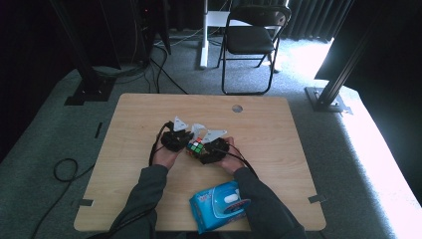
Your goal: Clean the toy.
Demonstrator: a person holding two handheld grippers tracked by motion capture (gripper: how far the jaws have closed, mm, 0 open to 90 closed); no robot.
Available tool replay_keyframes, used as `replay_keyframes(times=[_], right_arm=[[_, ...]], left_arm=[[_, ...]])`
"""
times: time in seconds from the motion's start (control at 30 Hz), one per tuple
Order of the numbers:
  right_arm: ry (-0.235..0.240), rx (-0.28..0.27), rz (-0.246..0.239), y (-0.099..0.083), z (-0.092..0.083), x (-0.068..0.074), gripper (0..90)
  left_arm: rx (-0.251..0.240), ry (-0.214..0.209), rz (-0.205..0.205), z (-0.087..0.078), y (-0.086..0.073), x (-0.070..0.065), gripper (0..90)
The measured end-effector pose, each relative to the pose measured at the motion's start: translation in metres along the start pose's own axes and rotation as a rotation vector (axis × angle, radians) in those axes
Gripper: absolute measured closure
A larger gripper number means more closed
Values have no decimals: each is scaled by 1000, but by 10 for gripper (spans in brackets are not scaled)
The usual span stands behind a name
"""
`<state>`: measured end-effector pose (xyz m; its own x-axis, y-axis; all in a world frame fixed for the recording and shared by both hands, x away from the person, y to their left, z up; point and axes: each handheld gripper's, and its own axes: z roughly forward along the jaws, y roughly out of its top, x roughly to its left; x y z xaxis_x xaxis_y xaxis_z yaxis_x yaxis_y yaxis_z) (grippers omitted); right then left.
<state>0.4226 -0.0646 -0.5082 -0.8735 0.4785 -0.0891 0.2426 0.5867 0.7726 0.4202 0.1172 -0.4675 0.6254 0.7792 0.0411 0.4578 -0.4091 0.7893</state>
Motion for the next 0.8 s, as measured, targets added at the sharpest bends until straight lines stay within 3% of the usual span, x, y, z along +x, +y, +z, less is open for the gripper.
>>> replay_keyframes(times=[0.8], right_arm=[[11,-3,2,-1,-1,0,343]], left_arm=[[9,1,18,6,5,0,854]])
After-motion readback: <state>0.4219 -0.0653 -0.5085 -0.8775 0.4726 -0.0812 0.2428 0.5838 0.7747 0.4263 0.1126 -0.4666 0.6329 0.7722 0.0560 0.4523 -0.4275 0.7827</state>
